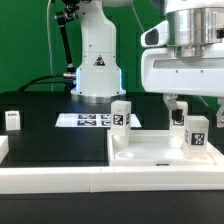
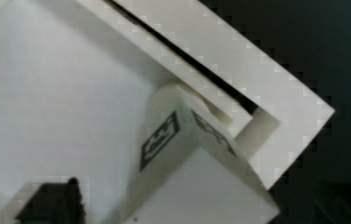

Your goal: Assemble square table

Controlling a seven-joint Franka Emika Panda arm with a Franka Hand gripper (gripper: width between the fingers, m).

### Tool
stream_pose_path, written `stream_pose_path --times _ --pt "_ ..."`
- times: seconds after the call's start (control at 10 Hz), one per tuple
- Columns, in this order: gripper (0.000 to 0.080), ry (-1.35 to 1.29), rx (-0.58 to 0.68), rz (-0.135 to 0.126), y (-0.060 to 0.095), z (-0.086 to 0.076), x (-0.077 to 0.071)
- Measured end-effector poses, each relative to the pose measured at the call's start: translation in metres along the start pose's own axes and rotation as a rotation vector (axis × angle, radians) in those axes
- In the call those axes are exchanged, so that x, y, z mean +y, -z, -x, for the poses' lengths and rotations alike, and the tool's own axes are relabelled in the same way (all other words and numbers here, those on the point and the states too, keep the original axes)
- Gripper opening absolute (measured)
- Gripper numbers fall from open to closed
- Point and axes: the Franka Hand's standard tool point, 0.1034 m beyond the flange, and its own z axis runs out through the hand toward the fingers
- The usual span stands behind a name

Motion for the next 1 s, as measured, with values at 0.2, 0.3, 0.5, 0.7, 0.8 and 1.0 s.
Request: stream_pose_path --times 0.2,0.3,0.5,0.7,0.8,1.0 --pt "0.0649 0.168 0.012 0.000 -0.0004 -0.0013 -0.0010" --pt "0.0649 0.270 0.016 0.008 -0.0020 0.0008 -0.0016" --pt "0.0649 0.396 0.017 0.017 -0.0041 0.0042 -0.0022" --pt "0.0649 0.554 0.024 0.021 -0.0054 0.0028 -0.0017" --pt "0.0649 0.630 0.027 0.027 -0.0051 0.0015 -0.0012" --pt "0.0649 0.725 0.030 0.034 -0.0046 -0.0028 0.0010"
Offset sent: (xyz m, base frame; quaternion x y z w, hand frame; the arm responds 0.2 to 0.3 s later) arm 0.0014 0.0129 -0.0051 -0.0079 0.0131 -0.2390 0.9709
